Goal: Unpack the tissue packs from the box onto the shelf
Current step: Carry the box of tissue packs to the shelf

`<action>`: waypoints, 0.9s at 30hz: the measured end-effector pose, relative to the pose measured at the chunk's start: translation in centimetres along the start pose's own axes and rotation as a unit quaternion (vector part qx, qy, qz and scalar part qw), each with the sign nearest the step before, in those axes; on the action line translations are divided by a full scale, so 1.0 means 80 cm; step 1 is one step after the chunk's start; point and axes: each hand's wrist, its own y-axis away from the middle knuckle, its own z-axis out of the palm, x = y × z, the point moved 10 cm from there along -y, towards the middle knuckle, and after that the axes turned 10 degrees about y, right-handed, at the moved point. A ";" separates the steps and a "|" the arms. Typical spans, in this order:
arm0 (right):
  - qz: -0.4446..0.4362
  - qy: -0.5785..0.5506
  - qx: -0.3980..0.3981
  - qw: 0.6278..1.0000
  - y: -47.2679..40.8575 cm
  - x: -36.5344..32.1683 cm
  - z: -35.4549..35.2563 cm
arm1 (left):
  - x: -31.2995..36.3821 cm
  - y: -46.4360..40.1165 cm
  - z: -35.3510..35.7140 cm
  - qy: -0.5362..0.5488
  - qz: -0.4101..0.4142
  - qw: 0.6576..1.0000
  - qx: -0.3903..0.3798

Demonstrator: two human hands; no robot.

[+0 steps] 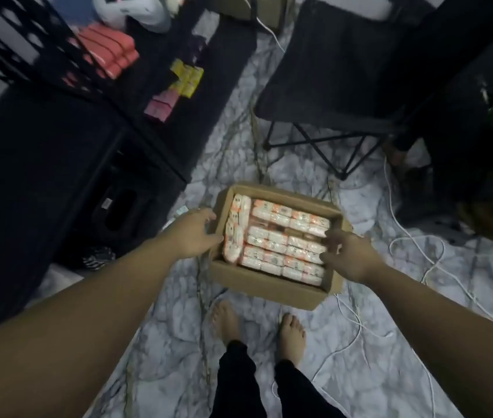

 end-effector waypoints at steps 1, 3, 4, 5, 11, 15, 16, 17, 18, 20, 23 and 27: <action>0.012 -0.020 0.010 1.000 -0.012 0.013 0.009 | -0.004 -0.019 0.008 0.008 0.004 1.000 0.004; 0.044 -0.046 0.020 0.998 -0.034 0.042 0.029 | -0.035 -0.065 0.032 0.015 0.000 1.000 -0.006; 0.062 -0.049 0.018 0.997 -0.044 0.054 0.040 | -0.052 -0.089 0.046 0.017 0.002 1.000 -0.013; 0.079 -0.053 0.022 0.995 -0.057 0.067 0.053 | -0.071 -0.113 0.060 0.023 0.000 1.000 -0.014; 0.186 -0.076 0.029 0.979 -0.127 0.131 0.116 | -0.094 -0.181 0.104 0.019 0.000 1.000 -0.014; 0.236 -0.103 0.029 0.966 -0.161 0.158 0.146 | -0.136 -0.224 0.133 0.041 -0.042 0.998 -0.017; 0.246 -0.113 0.033 0.962 -0.168 0.164 0.152 | -0.137 -0.229 0.136 0.057 -0.051 0.997 -0.011; 0.256 -0.120 0.036 0.958 -0.174 0.170 0.157 | -0.139 -0.234 0.141 0.068 -0.052 0.996 -0.007; 0.262 -0.125 0.036 0.956 -0.179 0.173 0.162 | -0.141 -0.241 0.148 0.074 -0.052 0.996 -0.009; 0.267 -0.125 0.036 0.955 -0.188 0.180 0.173 | -0.148 -0.253 0.162 0.083 -0.052 0.995 -0.013; 0.256 -0.132 0.041 0.957 -0.194 0.188 0.186 | -0.157 -0.262 0.164 0.092 -0.039 0.995 0.015; 0.225 -0.130 0.058 0.964 -0.195 0.196 0.184 | -0.169 -0.269 0.156 0.120 -0.023 0.992 0.022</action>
